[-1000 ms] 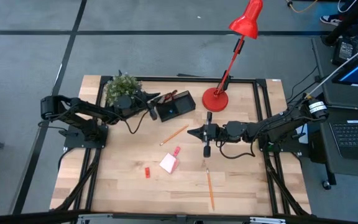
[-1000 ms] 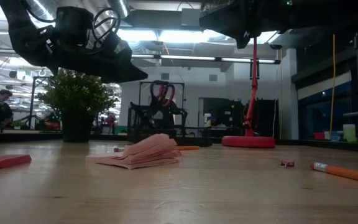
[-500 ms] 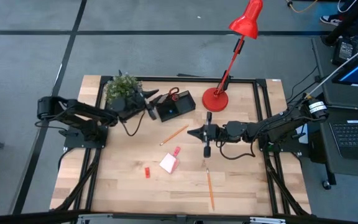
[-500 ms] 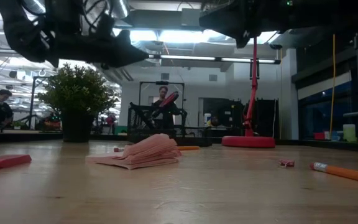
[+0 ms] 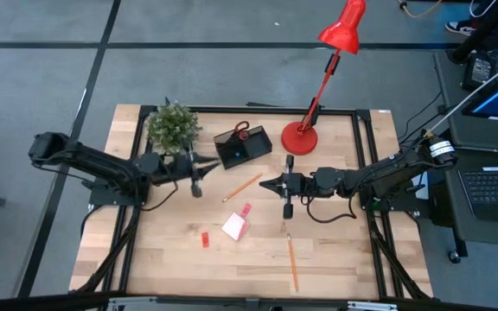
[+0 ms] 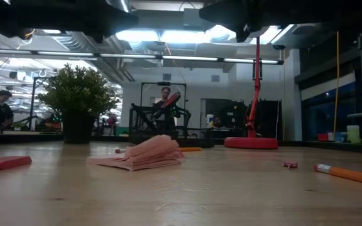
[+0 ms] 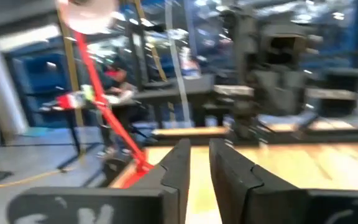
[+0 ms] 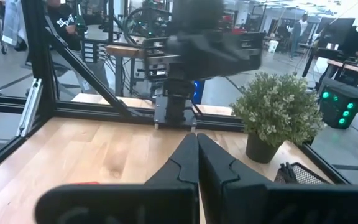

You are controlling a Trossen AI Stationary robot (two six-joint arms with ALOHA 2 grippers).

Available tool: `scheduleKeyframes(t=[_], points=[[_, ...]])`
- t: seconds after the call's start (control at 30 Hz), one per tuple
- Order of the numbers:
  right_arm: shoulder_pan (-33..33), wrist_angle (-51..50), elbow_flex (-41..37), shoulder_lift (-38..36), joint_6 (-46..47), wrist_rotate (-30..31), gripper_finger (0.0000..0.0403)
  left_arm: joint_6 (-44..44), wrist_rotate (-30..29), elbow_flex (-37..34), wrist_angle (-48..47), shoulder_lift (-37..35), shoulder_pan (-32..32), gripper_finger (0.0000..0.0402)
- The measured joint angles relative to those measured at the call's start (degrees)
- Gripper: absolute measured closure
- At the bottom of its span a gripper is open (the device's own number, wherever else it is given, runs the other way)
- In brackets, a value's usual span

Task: Pick and place office supplies into organizer
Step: Put the bottom orange pencil into the black desk organizer

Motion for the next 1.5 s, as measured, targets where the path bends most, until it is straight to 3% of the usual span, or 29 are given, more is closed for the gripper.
scheduleKeyframes(t=[0.23,0.43,0.6,0.8,0.9,1.1,1.33,1.5], points=[[0.11,0.01,0.00,-0.26,6.71,-0.10,0.0402,-0.90,3.63,0.00,-10.52,-5.00,-8.79,0.0397],[2.38,-4.85,2.43,-0.31,7.86,-0.43,0.0402,-0.14,10.58,0.00,-11.58,-5.31,-14.71,0.0400],[5.21,-23.47,11.42,-0.31,14.01,2.34,0.0402,-0.43,7.89,0.00,-15.57,-5.31,-18.09,0.0400],[9.25,-49.17,23.10,1.31,30.33,4.46,0.0402,-2.41,5.92,0.00,-18.09,-5.29,-20.85,0.0400],[12.32,-57.14,28.28,3.98,35.74,9.38,0.0402,-2.39,6.02,0.00,-18.09,-5.29,-22.27,0.0400],[16.90,-71.82,40.59,11.45,45.47,10.16,0.0402,-2.55,5.93,0.00,-18.52,-5.27,-24.52,0.0400],[21.58,-93.17,53.44,20.58,64.03,6.04,0.0402,-4.03,5.91,0.00,-19.03,-5.27,-27.43,0.0400],[23.87,-100.47,57.46,25.04,77.75,-0.48,0.0402,-4.07,5.95,0.00,-19.47,-5.21,-29.20,0.0400]])
